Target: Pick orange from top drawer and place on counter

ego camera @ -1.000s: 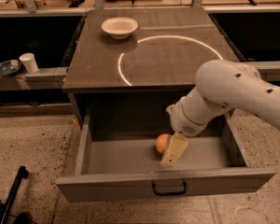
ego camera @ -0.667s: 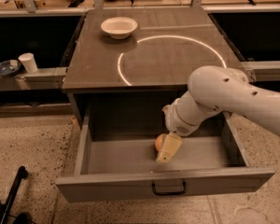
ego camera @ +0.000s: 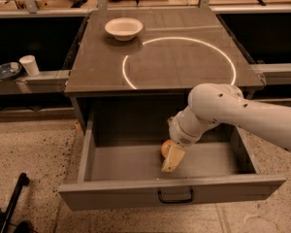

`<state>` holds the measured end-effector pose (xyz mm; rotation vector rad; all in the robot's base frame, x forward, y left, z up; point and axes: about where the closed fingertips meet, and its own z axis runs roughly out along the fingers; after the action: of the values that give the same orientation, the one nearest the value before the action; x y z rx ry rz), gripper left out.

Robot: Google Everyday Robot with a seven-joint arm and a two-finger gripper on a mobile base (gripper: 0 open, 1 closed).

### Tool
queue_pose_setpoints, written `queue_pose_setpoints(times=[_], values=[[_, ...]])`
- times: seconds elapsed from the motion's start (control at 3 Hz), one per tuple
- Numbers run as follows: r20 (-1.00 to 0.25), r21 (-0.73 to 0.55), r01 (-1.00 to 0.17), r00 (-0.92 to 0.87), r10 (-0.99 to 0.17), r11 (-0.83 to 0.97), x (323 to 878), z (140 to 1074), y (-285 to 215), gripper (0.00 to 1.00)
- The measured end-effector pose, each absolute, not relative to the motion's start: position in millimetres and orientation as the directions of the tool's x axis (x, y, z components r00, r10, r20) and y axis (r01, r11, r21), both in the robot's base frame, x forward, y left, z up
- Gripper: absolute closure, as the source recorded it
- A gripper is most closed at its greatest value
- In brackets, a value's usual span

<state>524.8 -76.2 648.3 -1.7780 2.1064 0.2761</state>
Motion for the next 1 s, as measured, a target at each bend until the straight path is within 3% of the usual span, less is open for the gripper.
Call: queue_pose_setpoints(times=[0.33,0.67,1.0], values=[[-0.402,-0.075,-0.978,-0.150,-0.903,0.196,531,627,-85,0.09],[-0.417,-0.062,-0.979,-0.151,-0.896,0.194,536,613,-88,0.33],[-0.472,-0.061,-0.982,-0.128,-0.872,0.178,537,626,-89,0.64]])
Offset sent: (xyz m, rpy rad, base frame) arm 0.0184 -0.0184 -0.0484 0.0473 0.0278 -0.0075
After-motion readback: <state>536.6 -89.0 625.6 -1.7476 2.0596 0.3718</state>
